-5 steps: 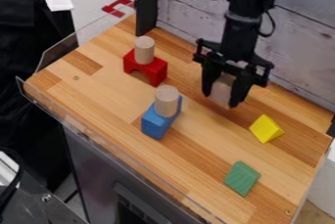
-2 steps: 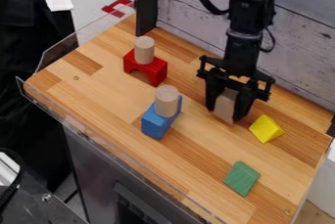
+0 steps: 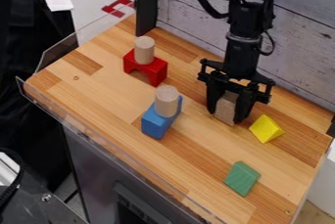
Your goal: Remove the cube from the tower and put it in the middle of the table
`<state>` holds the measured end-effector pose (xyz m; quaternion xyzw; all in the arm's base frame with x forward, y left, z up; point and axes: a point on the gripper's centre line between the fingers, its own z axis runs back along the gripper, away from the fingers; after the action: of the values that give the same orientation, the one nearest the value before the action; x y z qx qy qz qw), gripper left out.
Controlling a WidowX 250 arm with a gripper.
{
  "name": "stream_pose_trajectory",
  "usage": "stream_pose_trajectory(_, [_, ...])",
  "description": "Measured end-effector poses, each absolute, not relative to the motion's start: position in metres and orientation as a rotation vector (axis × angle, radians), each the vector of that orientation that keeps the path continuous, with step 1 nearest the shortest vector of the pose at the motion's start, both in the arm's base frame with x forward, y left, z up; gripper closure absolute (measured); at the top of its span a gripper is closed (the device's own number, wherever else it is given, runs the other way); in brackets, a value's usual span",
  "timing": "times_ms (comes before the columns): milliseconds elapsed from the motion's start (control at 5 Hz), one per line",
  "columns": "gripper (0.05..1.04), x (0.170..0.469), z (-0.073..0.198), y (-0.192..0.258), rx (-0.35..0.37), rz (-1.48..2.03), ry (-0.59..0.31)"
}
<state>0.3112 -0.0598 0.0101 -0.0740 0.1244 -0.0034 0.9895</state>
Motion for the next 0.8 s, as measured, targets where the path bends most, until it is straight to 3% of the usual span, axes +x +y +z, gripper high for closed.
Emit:
stream_pose_trajectory(200, [0.162,0.305,0.008,-0.055,-0.104,0.021,0.273])
stream_pose_trajectory(400, [0.080,0.305,0.038,-0.053,-0.054,0.034,0.203])
stream_pose_trajectory(800, [0.085,0.302,0.102,-0.041,0.028,0.044,0.078])
